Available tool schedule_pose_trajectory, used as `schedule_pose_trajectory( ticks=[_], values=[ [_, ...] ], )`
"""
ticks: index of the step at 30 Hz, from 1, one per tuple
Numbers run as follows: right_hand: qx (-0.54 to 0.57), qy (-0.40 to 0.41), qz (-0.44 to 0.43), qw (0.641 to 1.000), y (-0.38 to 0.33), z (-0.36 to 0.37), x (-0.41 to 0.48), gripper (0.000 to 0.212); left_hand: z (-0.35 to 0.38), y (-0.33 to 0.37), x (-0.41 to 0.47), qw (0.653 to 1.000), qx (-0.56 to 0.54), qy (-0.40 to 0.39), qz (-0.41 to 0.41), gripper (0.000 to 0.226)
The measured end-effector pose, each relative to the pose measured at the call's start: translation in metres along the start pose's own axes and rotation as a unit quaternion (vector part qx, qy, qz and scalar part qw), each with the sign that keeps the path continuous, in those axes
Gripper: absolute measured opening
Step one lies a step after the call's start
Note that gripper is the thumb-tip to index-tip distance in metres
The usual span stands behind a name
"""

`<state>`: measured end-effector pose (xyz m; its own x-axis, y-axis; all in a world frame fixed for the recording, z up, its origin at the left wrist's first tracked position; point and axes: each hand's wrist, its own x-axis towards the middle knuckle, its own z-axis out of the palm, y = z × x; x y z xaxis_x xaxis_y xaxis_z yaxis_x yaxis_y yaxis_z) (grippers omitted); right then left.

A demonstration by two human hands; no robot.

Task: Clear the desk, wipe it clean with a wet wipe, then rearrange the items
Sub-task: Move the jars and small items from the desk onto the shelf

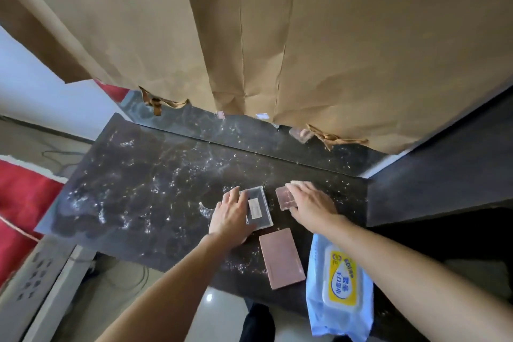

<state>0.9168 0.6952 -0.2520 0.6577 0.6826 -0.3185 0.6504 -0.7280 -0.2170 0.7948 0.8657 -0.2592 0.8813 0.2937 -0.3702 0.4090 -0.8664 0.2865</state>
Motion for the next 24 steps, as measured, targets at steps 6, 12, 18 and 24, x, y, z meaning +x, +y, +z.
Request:
schedule_pose_trajectory(
  ticks=[6,12,18,24],
  values=[
    [-0.026,-0.062,0.003,0.998,0.004,0.013,0.032,0.067,0.01,-0.003,0.034,0.995,0.045,-0.083,0.042,0.113],
    [-0.071,-0.004,0.022,0.997,-0.001,0.021,0.03,0.054,0.011,0.003,0.032,0.995,0.077,-0.037,0.058,0.109],
    [-0.031,0.012,0.025,0.999,0.003,0.025,0.016,0.056,0.004,0.012,0.027,0.999,0.043,-0.019,0.007,0.106],
    [0.0,0.024,0.075,0.997,-0.001,0.027,0.003,0.053,-0.009,0.009,0.022,0.992,-0.109,0.021,-0.058,0.046]
  ],
)
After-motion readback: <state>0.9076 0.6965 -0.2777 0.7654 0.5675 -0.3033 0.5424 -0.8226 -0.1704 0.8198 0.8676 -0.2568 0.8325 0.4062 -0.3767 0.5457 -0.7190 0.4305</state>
